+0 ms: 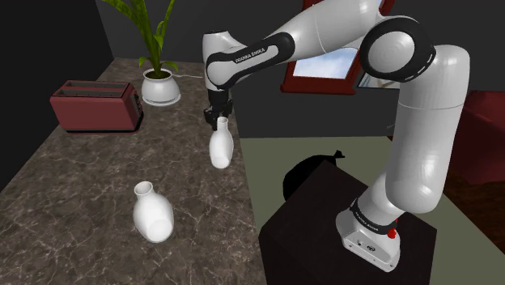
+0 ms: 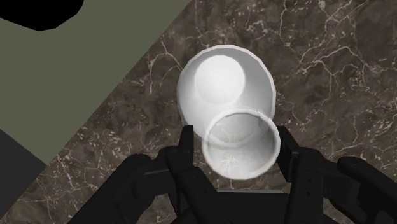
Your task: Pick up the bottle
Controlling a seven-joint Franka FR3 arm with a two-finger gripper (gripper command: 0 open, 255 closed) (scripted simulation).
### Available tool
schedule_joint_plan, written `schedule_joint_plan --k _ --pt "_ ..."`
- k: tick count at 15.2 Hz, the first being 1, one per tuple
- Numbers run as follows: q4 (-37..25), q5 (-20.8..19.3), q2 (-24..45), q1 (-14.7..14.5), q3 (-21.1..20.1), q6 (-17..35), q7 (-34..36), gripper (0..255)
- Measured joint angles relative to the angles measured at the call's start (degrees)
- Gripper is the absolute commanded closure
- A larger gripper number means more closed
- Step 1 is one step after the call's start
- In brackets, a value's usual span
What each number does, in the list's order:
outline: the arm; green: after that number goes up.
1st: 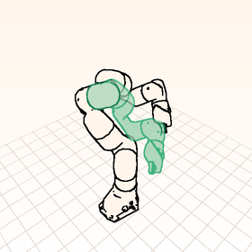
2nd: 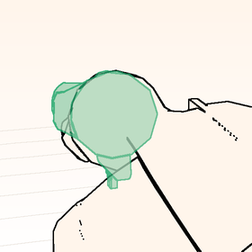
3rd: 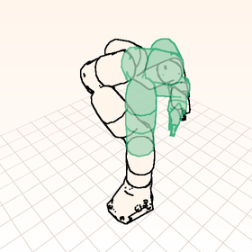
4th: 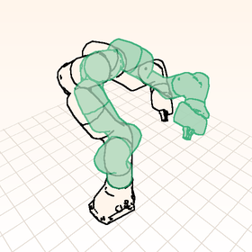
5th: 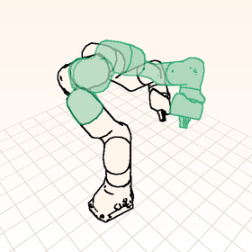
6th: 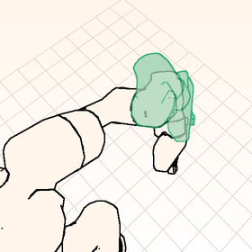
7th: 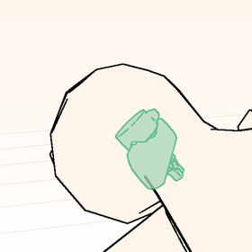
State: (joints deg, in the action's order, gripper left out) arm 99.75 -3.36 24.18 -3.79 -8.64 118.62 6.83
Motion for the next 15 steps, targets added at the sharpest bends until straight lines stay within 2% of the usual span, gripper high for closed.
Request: schedule_joint_plan --k 9,15 --pt "0.0 0.0 0.0 0.0 0.0 0.1 0.0 255" --pt "-1.2 0.3 -1.8 0.0 -0.2 -3.0 -0.1 255"
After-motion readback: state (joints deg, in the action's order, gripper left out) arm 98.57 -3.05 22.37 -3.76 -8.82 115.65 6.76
